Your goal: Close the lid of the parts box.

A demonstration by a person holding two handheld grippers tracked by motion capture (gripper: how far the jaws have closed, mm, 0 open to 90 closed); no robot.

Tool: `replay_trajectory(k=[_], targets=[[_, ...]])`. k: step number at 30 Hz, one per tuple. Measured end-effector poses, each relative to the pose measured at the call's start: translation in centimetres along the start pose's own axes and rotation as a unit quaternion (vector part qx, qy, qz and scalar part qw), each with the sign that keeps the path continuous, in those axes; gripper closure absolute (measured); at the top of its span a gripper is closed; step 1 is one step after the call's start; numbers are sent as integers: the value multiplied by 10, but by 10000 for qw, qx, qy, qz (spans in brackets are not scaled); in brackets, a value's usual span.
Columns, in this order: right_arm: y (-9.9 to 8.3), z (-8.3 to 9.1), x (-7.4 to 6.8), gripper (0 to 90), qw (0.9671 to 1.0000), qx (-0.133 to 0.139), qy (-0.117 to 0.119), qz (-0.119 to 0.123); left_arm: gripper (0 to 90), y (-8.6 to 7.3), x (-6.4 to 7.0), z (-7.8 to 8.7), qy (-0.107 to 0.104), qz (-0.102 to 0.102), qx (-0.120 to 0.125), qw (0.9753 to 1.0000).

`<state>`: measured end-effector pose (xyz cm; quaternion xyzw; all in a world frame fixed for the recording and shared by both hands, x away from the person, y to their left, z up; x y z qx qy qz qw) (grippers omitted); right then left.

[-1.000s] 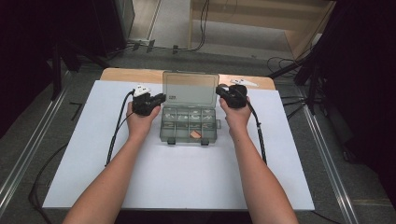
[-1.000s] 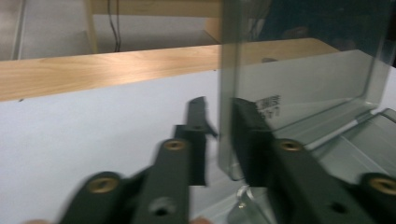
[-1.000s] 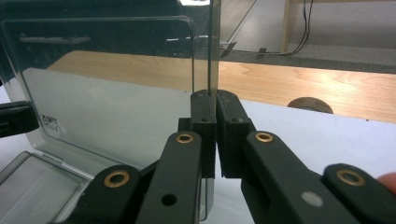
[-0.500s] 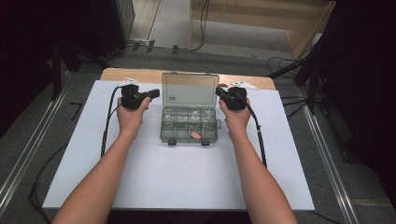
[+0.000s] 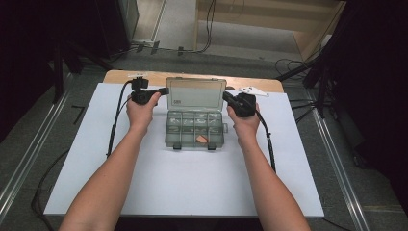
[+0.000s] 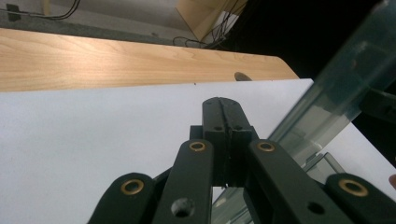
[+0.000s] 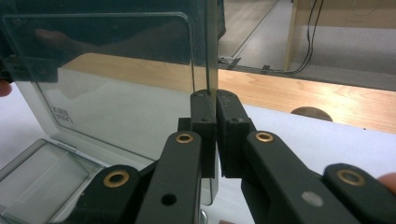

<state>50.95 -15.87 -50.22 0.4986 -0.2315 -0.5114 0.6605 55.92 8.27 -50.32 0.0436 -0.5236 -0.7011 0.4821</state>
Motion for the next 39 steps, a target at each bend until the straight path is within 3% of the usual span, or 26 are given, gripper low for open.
replay_trajectory(k=[12, 19, 23, 33, 39], targets=[[-1, 4, -1, 818, 9997, -40, 258, -37, 892, 8, 11, 5, -117, -155, 103, 9998], [-1, 13, -3, 651, 9985, -44, 516, -172, 892, 9, 16, 7, -128, -245, 162, 9995], [-3, 18, -2, 621, 9987, -70, 497, -42, 892, 7, 17, 8, -98, -296, 178, 9994], [-14, 27, 10, 606, 9990, -119, 441, -5, 892, 6, 20, 11, -99, -361, 216, 9991], [-8, 26, 13, 689, 9993, -155, 323, -49, 892, 7, 21, 13, -116, -391, 245, 9989]])
Point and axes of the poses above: each handheld gripper's, and its own axes: z roughly backward along the jaws, y roughly out of its top, x roughly to its right, the point moved 10 cm from there along -z, roughly forward along the jaws
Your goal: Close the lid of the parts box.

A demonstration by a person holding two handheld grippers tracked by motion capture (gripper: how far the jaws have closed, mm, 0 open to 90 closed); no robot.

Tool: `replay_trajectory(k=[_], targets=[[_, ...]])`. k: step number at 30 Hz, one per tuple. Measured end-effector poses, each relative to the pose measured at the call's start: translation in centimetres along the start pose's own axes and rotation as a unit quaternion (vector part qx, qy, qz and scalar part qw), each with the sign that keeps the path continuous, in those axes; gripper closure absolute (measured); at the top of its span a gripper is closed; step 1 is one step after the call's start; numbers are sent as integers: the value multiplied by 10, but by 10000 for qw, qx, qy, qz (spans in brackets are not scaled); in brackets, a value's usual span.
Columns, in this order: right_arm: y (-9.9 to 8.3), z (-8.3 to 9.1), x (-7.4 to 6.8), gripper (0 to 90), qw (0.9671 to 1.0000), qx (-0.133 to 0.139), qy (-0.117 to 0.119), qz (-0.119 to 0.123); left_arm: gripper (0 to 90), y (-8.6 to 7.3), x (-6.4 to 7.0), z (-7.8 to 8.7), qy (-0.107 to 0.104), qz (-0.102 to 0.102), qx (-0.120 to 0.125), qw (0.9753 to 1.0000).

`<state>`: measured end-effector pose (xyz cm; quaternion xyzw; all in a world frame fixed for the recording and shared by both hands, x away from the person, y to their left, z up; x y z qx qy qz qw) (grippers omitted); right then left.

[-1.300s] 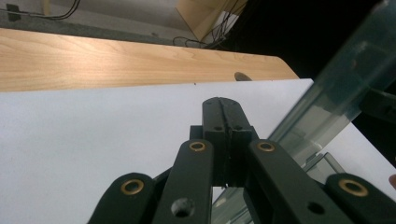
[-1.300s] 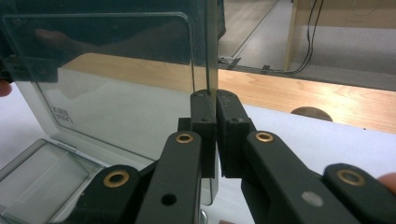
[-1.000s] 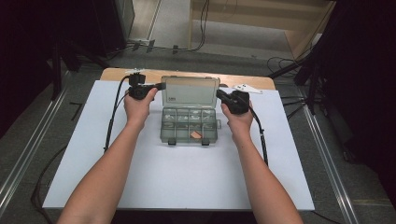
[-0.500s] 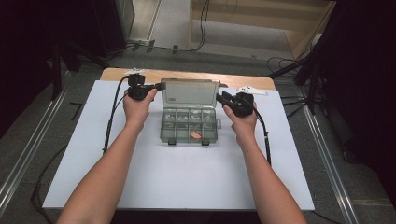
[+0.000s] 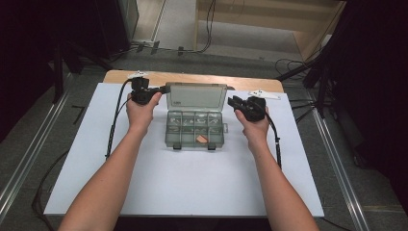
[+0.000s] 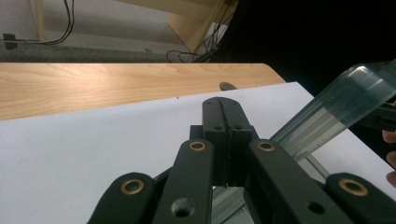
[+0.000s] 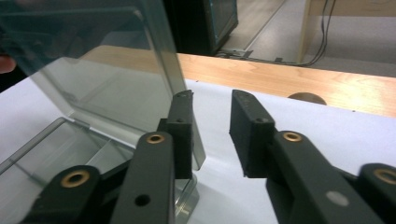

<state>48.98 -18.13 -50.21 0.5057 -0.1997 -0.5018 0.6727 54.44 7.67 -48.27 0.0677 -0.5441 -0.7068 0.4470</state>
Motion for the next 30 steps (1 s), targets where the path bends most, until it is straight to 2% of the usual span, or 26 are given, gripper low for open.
replay_trajectory(k=[5, 9, 11, 19, 30], targets=[[10, -3, 1, 787, 10000, 42, -12, -52, 892, 0, 3, 2, -41, -55, 18, 10000], [16, -7, 3, 873, 9997, 17, -84, -241, 892, 1, 5, 5, -31, -133, 25, 9999], [18, -9, 3, 874, 9997, 15, -107, -223, 892, 0, 5, 6, -25, -136, 39, 9999], [24, -14, -5, 875, 9995, 7, 62, -298, 892, 1, 8, 9, -47, -191, 59, 9998], [21, -17, -12, 875, 9994, -53, 91, -329, 892, -2, 12, 12, -40, -225, 91, 9997]])
Point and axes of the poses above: each handheld gripper's, and its own axes: z roughly backward along the jaws, y roughly out of its top, x roughly to its right, the point moved 10 cm from there along -z, roughly forward along the jaws
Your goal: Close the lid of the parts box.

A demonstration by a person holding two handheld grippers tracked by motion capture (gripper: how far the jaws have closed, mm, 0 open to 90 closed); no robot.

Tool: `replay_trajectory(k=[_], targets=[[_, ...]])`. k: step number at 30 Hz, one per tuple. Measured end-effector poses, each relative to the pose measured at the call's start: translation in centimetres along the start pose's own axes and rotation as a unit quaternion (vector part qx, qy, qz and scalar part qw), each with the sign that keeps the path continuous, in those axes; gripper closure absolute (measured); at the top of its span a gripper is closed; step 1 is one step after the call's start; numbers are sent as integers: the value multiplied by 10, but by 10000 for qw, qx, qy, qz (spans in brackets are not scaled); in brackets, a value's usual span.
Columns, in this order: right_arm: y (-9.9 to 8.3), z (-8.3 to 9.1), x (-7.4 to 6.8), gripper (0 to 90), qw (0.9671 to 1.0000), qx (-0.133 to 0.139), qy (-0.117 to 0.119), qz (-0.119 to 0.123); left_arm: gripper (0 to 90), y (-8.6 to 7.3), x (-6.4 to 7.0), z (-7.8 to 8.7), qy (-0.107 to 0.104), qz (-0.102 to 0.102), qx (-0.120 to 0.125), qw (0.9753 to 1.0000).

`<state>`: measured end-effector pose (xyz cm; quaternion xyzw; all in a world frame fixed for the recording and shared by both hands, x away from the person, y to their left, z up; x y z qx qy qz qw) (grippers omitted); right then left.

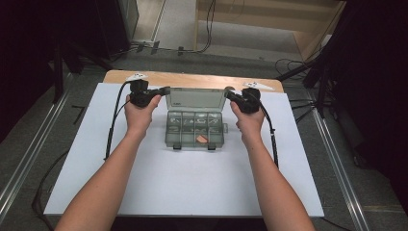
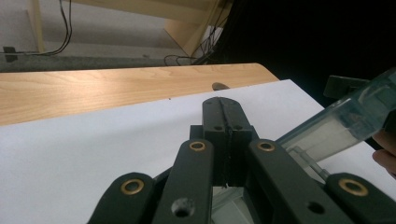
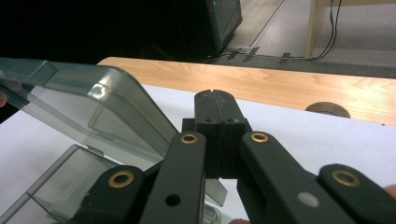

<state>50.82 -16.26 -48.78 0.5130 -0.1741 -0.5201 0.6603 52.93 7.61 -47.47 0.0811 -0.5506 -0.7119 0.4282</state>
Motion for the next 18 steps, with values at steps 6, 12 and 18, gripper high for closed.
replay_trajectory(k=[6, 12, 18], targets=[[-4, 0, -2, 874, 10000, -12, 16, 34, 892, -1, 3, 1, -11, -48, 13, 10000], [-6, 0, -3, 874, 10000, -26, 16, 26, 892, -3, 7, 2, -48, -44, 48, 10000], [-11, 0, -6, 874, 9999, -65, 11, 100, 892, -7, 10, 4, -80, -78, 54, 9999]])
Point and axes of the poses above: each handheld gripper's, and its own axes: z roughly backward along the jaws, y roughly out of its top, x roughly to its right, the point moved 10 cm from there along -z, roughly forward along the jaws
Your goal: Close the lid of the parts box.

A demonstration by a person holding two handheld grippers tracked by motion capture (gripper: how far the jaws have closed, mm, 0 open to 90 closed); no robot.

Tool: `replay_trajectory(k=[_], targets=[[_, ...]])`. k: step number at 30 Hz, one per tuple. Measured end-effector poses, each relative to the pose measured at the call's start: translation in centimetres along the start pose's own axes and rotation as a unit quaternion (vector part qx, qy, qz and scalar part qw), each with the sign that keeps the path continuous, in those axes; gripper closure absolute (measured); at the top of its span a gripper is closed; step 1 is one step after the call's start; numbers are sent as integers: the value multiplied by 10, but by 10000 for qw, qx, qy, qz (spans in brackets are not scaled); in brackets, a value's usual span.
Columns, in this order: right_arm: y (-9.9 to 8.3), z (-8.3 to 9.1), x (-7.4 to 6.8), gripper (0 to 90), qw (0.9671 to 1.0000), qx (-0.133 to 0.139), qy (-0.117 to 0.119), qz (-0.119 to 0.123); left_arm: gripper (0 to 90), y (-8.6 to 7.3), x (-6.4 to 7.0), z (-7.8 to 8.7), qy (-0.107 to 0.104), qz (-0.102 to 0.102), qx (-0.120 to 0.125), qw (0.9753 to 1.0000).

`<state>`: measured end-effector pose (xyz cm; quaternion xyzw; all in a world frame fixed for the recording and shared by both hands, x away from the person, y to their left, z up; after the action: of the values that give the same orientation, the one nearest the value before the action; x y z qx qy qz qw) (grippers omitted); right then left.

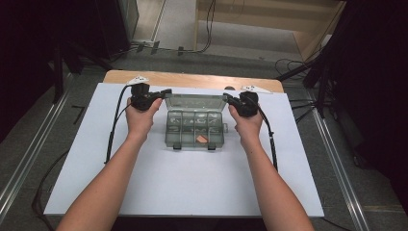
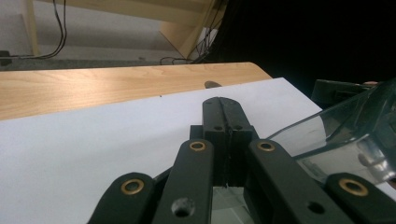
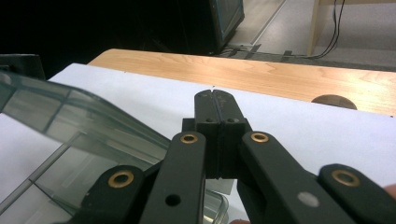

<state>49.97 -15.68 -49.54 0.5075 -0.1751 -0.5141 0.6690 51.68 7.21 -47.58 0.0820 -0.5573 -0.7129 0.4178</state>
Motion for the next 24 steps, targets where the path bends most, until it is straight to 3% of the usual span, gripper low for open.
replay_trajectory(k=[11, 17, 24], targets=[[-6, 7, -7, 875, 9999, 46, 81, 138, 892, -11, 8, 9, -56, -131, -3, 9999], [-13, 12, -11, 874, 9990, 50, 8, 434, 892, -19, 16, 16, -105, -301, -35, 9995], [-26, 21, -18, 874, 9985, 38, 116, 541, 892, -33, 22, 24, -138, -408, -57, 9991]])
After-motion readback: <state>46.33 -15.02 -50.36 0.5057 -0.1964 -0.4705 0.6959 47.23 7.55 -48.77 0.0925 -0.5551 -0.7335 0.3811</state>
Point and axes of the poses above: each handheld gripper's, and its own axes: z roughly backward along the jaws, y roughly out of its top, x roughly to its right, the point moved 10 cm from there along -z, roughly forward along the jaws
